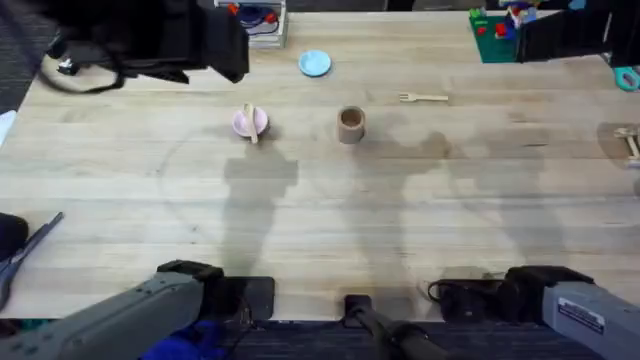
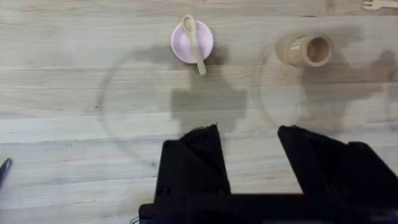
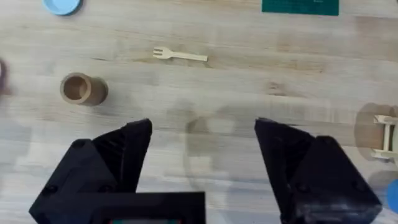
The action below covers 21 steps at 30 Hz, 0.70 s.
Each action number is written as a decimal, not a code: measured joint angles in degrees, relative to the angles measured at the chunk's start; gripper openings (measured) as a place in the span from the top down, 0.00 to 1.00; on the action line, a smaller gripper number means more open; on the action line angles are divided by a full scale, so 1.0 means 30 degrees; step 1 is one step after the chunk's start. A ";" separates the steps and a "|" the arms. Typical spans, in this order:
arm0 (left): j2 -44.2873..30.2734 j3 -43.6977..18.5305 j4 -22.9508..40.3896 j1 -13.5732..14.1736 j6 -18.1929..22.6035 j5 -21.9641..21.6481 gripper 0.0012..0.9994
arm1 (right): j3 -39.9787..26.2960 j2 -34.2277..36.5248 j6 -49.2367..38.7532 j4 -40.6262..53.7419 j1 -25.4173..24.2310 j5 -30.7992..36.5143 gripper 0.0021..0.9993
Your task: Pick up a utensil and set it on the pink plate, then put the other utensil in the container.
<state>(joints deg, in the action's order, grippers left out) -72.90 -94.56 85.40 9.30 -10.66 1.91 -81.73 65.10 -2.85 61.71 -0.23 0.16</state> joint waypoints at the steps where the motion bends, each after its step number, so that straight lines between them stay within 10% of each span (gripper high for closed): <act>1: 0.0392 0.0000 0.0112 0.0000 0.0007 0.0093 0.41 | 0.0000 0.0000 0.0000 0.0000 0.0000 0.0000 0.00; 21: 0.3817 0.1408 0.0531 0.0000 0.1421 0.2255 0.40 | 0.0000 0.0000 0.0000 0.0000 0.0000 0.0000 0.00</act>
<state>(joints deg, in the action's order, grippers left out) -61.45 -90.34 87.00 9.30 -6.39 8.67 -81.73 65.10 -2.85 61.71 -0.23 0.16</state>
